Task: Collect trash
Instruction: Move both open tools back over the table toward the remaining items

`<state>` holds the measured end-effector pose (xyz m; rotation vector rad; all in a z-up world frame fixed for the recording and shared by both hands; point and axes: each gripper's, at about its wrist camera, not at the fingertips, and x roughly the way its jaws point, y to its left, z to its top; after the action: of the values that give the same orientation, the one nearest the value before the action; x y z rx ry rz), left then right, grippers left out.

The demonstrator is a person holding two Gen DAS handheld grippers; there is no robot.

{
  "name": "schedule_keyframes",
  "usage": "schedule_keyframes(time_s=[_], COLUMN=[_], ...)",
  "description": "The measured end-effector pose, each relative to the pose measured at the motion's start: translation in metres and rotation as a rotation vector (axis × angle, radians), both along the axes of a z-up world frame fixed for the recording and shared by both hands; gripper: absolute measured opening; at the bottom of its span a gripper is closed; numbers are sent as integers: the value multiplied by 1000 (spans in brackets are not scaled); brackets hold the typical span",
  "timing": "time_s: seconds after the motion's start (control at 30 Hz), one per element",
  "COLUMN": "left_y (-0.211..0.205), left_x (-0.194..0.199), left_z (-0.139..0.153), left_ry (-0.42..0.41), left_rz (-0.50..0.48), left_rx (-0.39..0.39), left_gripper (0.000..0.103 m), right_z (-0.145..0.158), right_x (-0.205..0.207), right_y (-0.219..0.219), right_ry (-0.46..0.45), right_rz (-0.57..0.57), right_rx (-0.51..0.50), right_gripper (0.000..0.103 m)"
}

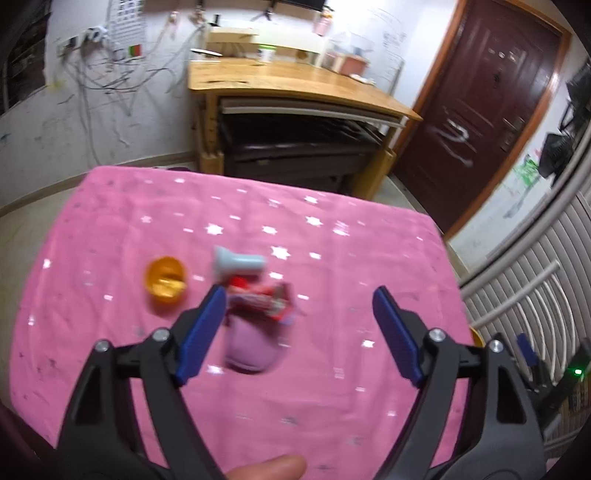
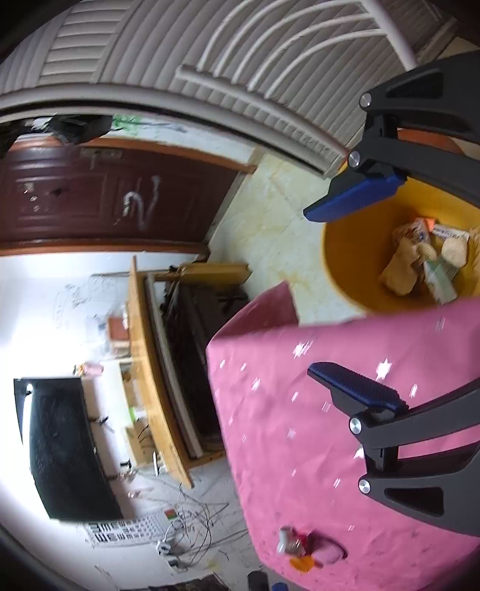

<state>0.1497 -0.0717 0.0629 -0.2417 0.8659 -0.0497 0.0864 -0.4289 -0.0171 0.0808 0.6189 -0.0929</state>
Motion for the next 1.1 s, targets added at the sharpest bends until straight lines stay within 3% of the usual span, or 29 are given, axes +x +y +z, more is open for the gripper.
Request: schedule_keyframes(time_s=[0.2, 0.43, 0.6, 0.8, 0.87, 1.1], left_y=[51, 85, 95, 96, 93, 91], left_x=[4, 5, 10, 20, 24, 31], left_z=[-5, -25, -37, -51, -55, -65], left_ry=[21, 70, 94, 106, 104, 91], left_rz=[78, 108, 71, 6, -19, -75], left_rx=[27, 31, 33, 95, 146, 203], left_gripper=[80, 80, 80, 80, 80, 79], right_z=[21, 29, 28, 21, 19, 9], right_x=[11, 27, 32, 32, 32, 36], right_y=[44, 114, 157, 205, 219, 260], right_ry=[-37, -20, 13, 90, 104, 160], right_rz=[119, 268, 379, 523, 551, 619], right_rx=[23, 27, 61, 121, 116, 79], right_gripper=[74, 74, 74, 74, 74, 74])
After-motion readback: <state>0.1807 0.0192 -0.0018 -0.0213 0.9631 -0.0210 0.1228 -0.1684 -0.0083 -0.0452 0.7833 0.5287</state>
